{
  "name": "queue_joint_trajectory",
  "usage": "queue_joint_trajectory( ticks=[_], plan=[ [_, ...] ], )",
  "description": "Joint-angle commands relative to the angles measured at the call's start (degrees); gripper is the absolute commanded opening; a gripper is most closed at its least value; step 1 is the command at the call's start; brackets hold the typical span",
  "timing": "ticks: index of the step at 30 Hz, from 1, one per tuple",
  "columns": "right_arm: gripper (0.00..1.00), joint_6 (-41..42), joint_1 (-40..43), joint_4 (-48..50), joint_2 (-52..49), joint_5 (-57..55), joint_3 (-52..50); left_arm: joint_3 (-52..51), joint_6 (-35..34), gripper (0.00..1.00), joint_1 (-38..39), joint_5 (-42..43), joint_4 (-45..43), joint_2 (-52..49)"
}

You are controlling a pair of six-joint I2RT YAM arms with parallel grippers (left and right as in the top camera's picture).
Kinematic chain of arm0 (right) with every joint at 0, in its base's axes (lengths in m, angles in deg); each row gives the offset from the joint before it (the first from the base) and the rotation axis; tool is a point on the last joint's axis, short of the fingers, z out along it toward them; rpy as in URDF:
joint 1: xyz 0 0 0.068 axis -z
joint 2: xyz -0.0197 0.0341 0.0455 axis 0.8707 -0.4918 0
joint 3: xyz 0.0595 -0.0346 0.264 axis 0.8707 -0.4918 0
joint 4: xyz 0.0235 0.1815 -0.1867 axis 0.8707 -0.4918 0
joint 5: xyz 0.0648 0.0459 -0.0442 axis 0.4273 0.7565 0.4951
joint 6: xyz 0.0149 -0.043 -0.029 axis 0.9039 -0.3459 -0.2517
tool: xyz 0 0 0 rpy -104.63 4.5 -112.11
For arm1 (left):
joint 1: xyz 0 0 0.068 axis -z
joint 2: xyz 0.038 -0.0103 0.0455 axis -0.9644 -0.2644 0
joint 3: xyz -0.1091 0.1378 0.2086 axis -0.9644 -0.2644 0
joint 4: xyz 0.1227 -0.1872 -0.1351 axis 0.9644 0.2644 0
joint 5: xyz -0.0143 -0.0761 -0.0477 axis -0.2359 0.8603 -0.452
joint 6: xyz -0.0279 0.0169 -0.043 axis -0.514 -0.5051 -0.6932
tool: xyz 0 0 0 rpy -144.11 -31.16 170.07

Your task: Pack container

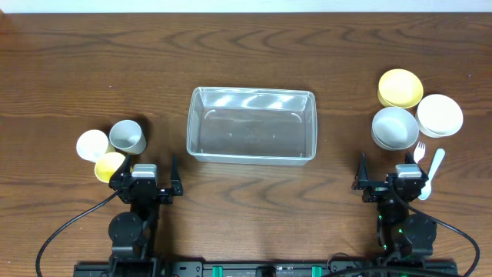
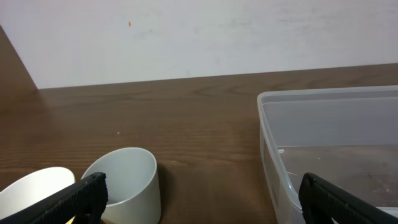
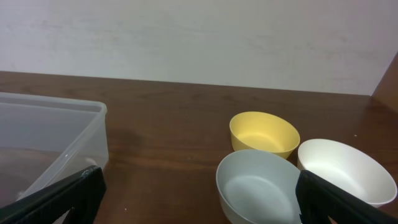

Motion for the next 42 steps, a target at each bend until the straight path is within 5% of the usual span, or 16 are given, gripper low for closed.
queue_joint_trajectory(
  ticks=[1,10,15,19,30,37,42],
  plan=[
    [0.99,-0.81,0.35,-0.13,0.33,0.46,-0.11,-0.72,0.96,0.98,0.17,-1.36,2.34,-0.17],
    [0.99,6.34,0.35,0.33,0.33,0.90,-0.11,-0.72,0.31,0.98,0.17,-1.36,2.64,-0.22],
    [0.99,9.05,0.37,0.24,0.31,2.60,0.31,-0.20,-9.51,0.98,0.17,-1.33,2.89,-0.55],
    [0.99,7.91,0.37,-0.55,-1.11,2.34,2.69,4.44,-11.15,0.98,0.17,-1.33,5.14,-2.56],
    [0.99,1.36,0.37,-14.47,-28.68,4.85,27.39,41.79,-11.56,0.98,0.00,-1.46,26.27,-34.60],
    [0.99,-2.14,0.37,-38.32,-57.75,6.25,52.15,75.25,-11.56,0.98,-0.35,-1.31,55.36,-62.25],
    [0.99,-0.39,0.35,-49.83,-72.15,10.56,63.08,88.46,-12.92,0.98,-3.17,-1.09,64.76,-74.71]
  ],
)
